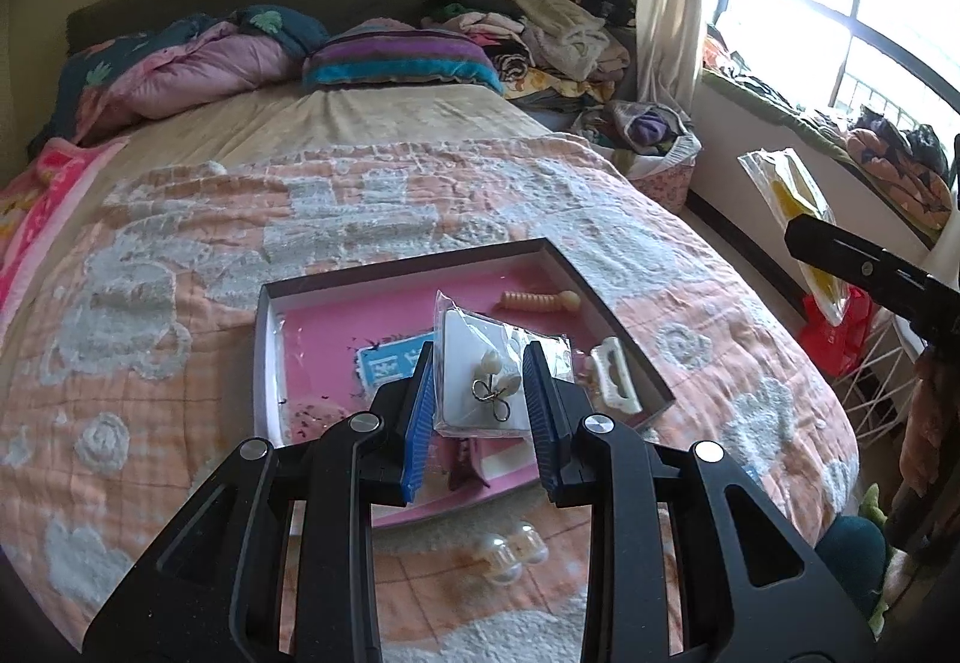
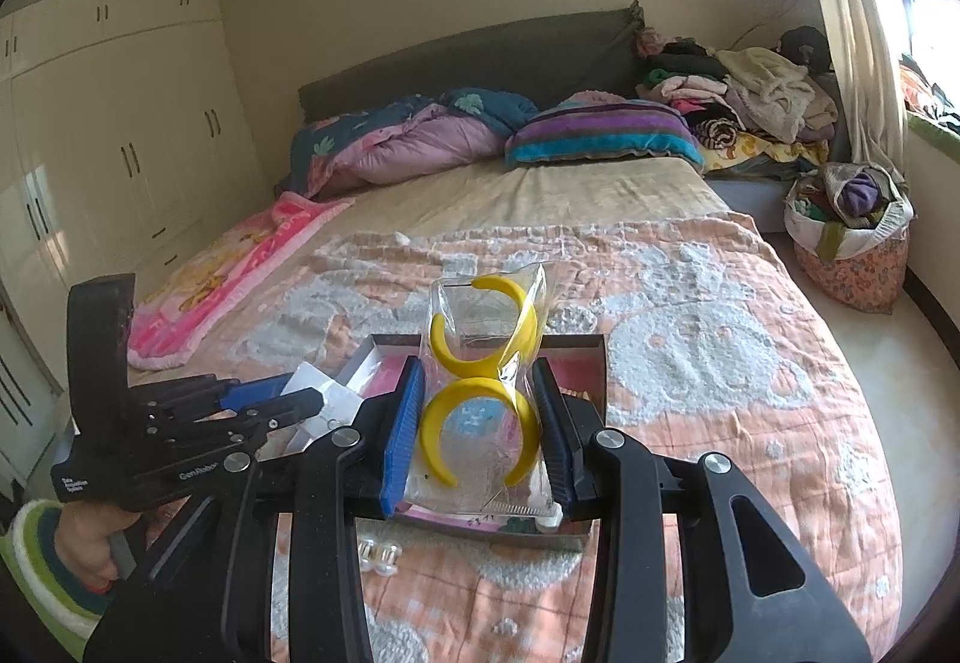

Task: Organize jewelry
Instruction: 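Carry the earring card with the left tool while the right tool carries the hoop bag into the box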

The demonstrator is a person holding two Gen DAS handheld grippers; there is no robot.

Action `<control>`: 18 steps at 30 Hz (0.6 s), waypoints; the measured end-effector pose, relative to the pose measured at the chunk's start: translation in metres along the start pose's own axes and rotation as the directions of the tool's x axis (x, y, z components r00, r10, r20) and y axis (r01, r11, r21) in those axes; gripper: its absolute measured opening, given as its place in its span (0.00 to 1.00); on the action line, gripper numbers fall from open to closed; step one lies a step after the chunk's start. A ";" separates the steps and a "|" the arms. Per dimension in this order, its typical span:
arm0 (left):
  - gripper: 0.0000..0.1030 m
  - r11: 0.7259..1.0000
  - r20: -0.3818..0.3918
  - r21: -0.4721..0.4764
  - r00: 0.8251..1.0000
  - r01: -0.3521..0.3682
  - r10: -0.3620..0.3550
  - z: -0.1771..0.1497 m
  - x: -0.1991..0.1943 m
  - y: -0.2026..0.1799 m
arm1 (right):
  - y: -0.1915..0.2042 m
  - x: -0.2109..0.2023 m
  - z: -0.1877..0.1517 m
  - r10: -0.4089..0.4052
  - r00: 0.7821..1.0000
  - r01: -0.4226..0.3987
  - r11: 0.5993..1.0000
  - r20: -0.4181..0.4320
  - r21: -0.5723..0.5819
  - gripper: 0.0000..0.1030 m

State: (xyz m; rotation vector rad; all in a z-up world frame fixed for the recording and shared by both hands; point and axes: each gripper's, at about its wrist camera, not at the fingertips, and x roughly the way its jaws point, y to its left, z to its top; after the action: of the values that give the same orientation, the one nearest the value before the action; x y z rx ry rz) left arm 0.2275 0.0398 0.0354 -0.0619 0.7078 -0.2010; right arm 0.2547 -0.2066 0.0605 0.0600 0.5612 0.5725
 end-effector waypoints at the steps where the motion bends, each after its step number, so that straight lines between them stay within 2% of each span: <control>1: 0.20 1.000 -0.002 -0.005 1.000 -0.002 0.002 -0.001 0.001 0.003 | 0.000 0.006 0.000 0.001 1.000 -0.001 1.000 -0.009 -0.003 0.34; 6: 0.20 0.999 -0.031 -0.037 0.999 -0.011 0.010 -0.010 0.013 0.019 | -0.004 0.042 -0.011 -0.007 0.997 0.007 1.000 -0.081 -0.007 0.34; 13: 0.20 0.997 -0.088 -0.071 0.996 -0.031 0.025 -0.027 0.037 0.036 | -0.011 0.102 -0.039 -0.042 0.978 0.042 0.999 -0.206 -0.005 0.34; 18: 0.21 0.995 -0.123 -0.087 0.992 -0.047 0.037 -0.038 0.049 0.044 | -0.014 0.129 -0.053 -0.064 0.967 0.065 0.998 -0.246 -0.005 0.34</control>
State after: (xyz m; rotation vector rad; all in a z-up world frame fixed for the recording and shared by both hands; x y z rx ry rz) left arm 0.2465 0.0733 -0.0304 -0.1211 0.8383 -0.1333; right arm 0.3237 -0.1554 -0.0500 -0.0272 0.8030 0.5187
